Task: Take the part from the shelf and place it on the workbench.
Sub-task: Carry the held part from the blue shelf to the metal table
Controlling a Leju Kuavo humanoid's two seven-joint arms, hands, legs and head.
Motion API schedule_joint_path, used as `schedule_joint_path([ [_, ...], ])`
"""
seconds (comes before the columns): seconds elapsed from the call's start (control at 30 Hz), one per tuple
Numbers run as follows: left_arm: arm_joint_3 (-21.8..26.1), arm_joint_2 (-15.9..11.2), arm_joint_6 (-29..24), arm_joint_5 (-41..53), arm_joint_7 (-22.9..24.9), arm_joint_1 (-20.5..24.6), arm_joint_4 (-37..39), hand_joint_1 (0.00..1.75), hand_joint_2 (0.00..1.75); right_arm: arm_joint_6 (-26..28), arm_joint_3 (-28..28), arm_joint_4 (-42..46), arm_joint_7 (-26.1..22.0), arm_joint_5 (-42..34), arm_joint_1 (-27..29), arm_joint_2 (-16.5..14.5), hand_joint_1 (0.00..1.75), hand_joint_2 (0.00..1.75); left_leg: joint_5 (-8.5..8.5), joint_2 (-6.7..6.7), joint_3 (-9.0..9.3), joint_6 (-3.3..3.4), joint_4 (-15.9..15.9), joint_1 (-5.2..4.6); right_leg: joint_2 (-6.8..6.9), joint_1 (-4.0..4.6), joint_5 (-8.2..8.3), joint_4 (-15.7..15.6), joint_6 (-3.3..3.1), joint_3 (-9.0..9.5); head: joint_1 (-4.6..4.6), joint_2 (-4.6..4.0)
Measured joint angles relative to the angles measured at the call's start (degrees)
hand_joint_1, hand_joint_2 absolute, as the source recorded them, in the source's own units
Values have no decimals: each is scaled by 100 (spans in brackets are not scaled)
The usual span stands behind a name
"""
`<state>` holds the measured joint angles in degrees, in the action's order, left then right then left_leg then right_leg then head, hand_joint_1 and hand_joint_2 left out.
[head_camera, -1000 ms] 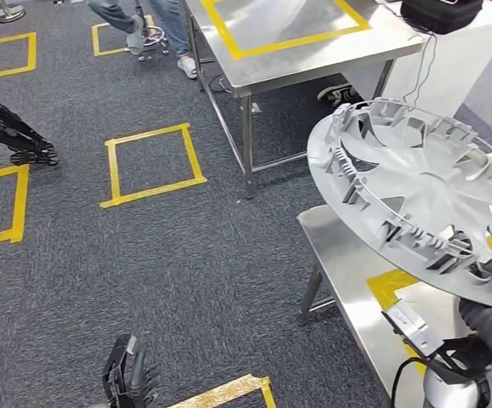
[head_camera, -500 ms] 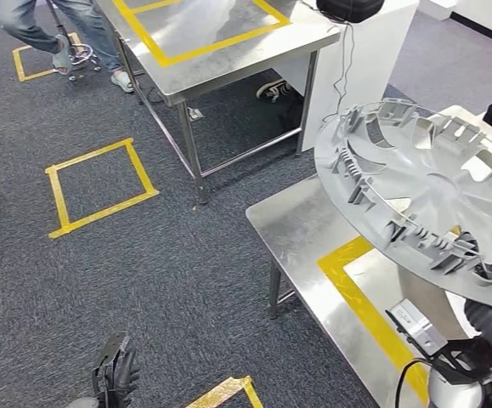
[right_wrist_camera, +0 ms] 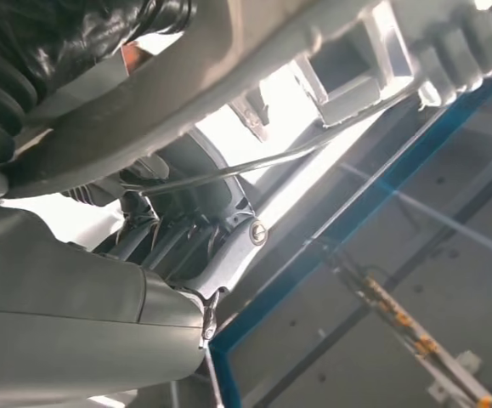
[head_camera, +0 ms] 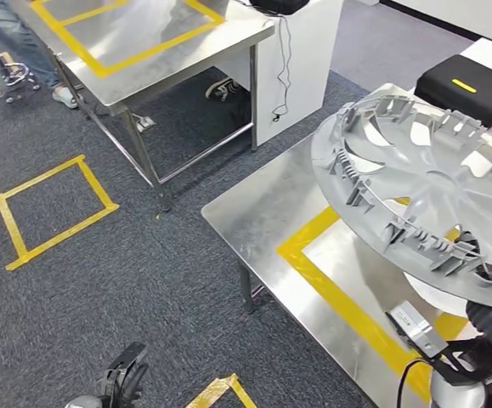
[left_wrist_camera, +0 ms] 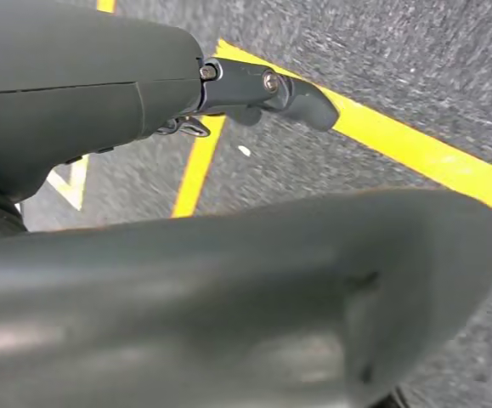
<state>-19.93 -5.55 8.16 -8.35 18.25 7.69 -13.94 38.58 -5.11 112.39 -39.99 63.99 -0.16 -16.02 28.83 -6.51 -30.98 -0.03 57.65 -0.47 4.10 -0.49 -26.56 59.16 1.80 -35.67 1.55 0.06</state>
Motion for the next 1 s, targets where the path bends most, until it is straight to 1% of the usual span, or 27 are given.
schedule_joint_path([
  [0.03, -34, -10, 8, 18, 17, 8, 5, 0, 0, 0, 3, -2, -1, 2, 3, 0, 175, 175, 17, -58, 11, -16, -3, 1, -72, -1, 2, 7, -54, -8, 9, 0],
  [0.07, -62, -14, 15, 27, 26, 19, 6, 0, 0, 0, 3, -4, 1, 2, 5, 0, 175, 175, 65, -30, 15, -38, 31, 17, -137, -4, 4, 7, -95, -8, 16, 1],
  [0.1, -86, -16, 19, 34, 27, 30, 7, 0, 0, 0, 5, -7, 3, 3, -2, 0, 175, 175, 167, 78, -23, -59, 158, 37, -204, -10, 8, 1, -137, -2, 20, 0],
  [0.13, -109, -20, 22, 40, 27, 34, 9, 0, 0, 0, 12, -10, 3, 3, -11, 0, 175, 175, 321, 233, -121, -77, 405, 54, -270, -16, 15, -5, -176, 6, 33, 1],
  [0.17, -131, -23, 24, 43, 27, 30, 13, 0, 0, 0, 19, -14, 3, 4, -22, 0, 175, 175, 505, 417, -279, -85, 772, 66, -339, -15, 18, -6, -203, 6, 45, 1],
  [0.2, -146, -26, 25, 45, 32, 17, 21, 0, 0, 0, 26, -19, 2, 5, -31, 0, 175, 175, 681, 530, -482, -85, 1196, 69, -419, -9, 22, -5, -223, 4, 52, 0],
  [0.23, -158, -30, 25, 46, 35, 2, 30, 0, 0, 0, 33, -24, 1, 5, -34, 0, 175, 175, 785, 583, -664, -76, 1543, 68, -509, 0, 26, -5, -235, 4, 58, 1],
  [0.27, -168, -33, 25, 47, 40, -11, 37, 0, 0, 0, 37, -30, 1, 5, -32, 0, 175, 175, 785, 609, -775, -60, 1722, 66, -601, 12, 29, -4, -242, 6, 57, 0],
  [0.3, -176, -35, 25, 50, 44, -17, 43, 0, 0, 0, 39, -36, 2, 4, -30, 0, 175, 175, 668, 628, -786, -32, 1673, 63, -692, 23, 32, -3, -246, 9, 57, 0],
  [0.33, -184, -38, 25, 60, 48, -17, 45, 0, 0, 0, 41, -40, 2, 4, -29, 0, 175, 175, 459, 668, -694, 6, 1404, 57, -780, 32, 38, -2, -246, 12, 57, 0],
  [0.4, -204, -55, 18, 120, 80, -7, 49, 0, 0, 0, 44, -42, 2, 3, -33, 0, 175, 175, 44, 943, -379, 100, 611, 55, -933, 37, 53, 6, -231, 3, 52, 0],
  [0.47, -251, -79, 11, 212, 140, 7, 55, 0, 0, 0, 46, -48, 1, 3, -34, 0, 175, 175, -95, 1188, -191, 149, 154, 48, -1076, 10, 82, 13, -178, -42, 58, 1],
  [0.5, -280, -86, 13, 265, 173, 21, 58, 0, 0, 0, 45, -51, 1, 3, -26, 0, 175, 175, -83, 1207, -172, 156, 107, 41, -1146, -6, 101, 9, -139, -67, 64, 1],
  [0.53, -310, -85, 20, 319, 205, 46, 58, 0, 0, 0, 45, -53, 1, 4, -13, 0, 175, 175, -95, 1145, -164, 155, 73, 35, -1216, -22, 123, -7, -96, -89, 68, 1],
  [0.57, -339, -78, 29, 371, 235, 79, 59, 0, 0, 0, 43, -54, 2, 4, 3, 0, 175, 175, -120, 1074, -153, 160, 33, 43, -1190, -22, 116, 1, -64, -121, 69, 0],
  [0.6, -372, -69, 34, 425, 258, 113, 59, 0, 0, 0, 43, -56, 2, 3, 11, 0, 175, 175, -148, 996, -141, 174, -13, 56, -1066, -11, 54, 73, -34, -179, 55, 0],
  [0.63, -404, -60, 35, 471, 276, 139, 59, 0, 0, 0, 43, -58, 1, 3, 12, 0, 175, 175, -174, 910, -130, 187, -55, 70, -889, 2, -69, 246, -5, -278, 39, 0],
  [0.67, -433, -54, 32, 508, 294, 155, 59, 0, 0, 0, 45, -62, -2, 3, 13, 0, 175, 175, -186, 820, -125, 198, -75, 73, -680, 2, -244, 532, 19, -418, 25, 0],
  [0.7, -458, -49, 27, 542, 309, 158, 59, 0, 0, 0, 47, -65, -3, 4, 12, 0, 175, 175, -187, 732, -126, 211, -79, 72, -541, -4, -429, 892, 53, -584, 10, 0],
  [0.73, -479, -45, 23, 568, 321, 160, 59, 0, 0, 0, 47, -70, -3, 6, 21, 0, 175, 175, -185, 640, -128, 211, -77, 70, -479, -17, -562, 1226, 86, -734, 10, 0],
  [0.77, -499, -40, 21, 586, 331, 164, 59, 0, 0, 0, 45, -75, -3, 12, 33, 0, 175, 175, -180, 551, -129, 207, -76, 71, -449, -33, -608, 1430, 115, -821, 9, 0],
  [0.8, -518, -31, 20, 602, 333, 173, 59, 0, 0, 0, 40, -81, 0, 19, 43, 0, 175, 175, -173, 465, -128, 199, -73, 75, -426, -48, -555, 1436, 141, -810, 9, 0],
  [0.83, -538, -20, 20, 616, 332, 187, 59, 0, 0, 0, 36, -86, 2, 25, 49, 0, 175, 175, -162, 387, -124, 184, -69, 80, -389, -60, -408, 1207, 159, -677, 8, 0],
  [0.9, -567, -10, 19, 639, 328, 218, 59, 0, 0, 0, 30, -91, 2, 32, 49, 0, 175, 175, -127, 254, -112, 129, -45, 71, -172, -51, -110, 432, 167, -230, 3, -1],
  [0.93, -575, -11, 19, 647, 326, 229, 59, 0, 0, 0, 27, -93, 2, 32, 46, 0, 175, 175, -107, 199, -104, 96, -26, 57, -85, -38, -30, 136, 132, -56, 12, -1],
  [0.97, -579, -12, 19, 649, 323, 237, 59, 0, 0, 0, 24, -97, 2, 33, 46, 0, 175, 175, -94, 150, -97, 66, -10, 38, -28, -22, -11, -20, 85, 36, 21, 0],
  [1.0, -580, -14, 20, 650, 320, 241, 59, 0, 0, 0, 18, -103, 3, 34, 49, 0, 175, 175, -89, 103, -89, 42, -5, 25, -45, -4, -27, -43, 27, 51, 28, -1],
])
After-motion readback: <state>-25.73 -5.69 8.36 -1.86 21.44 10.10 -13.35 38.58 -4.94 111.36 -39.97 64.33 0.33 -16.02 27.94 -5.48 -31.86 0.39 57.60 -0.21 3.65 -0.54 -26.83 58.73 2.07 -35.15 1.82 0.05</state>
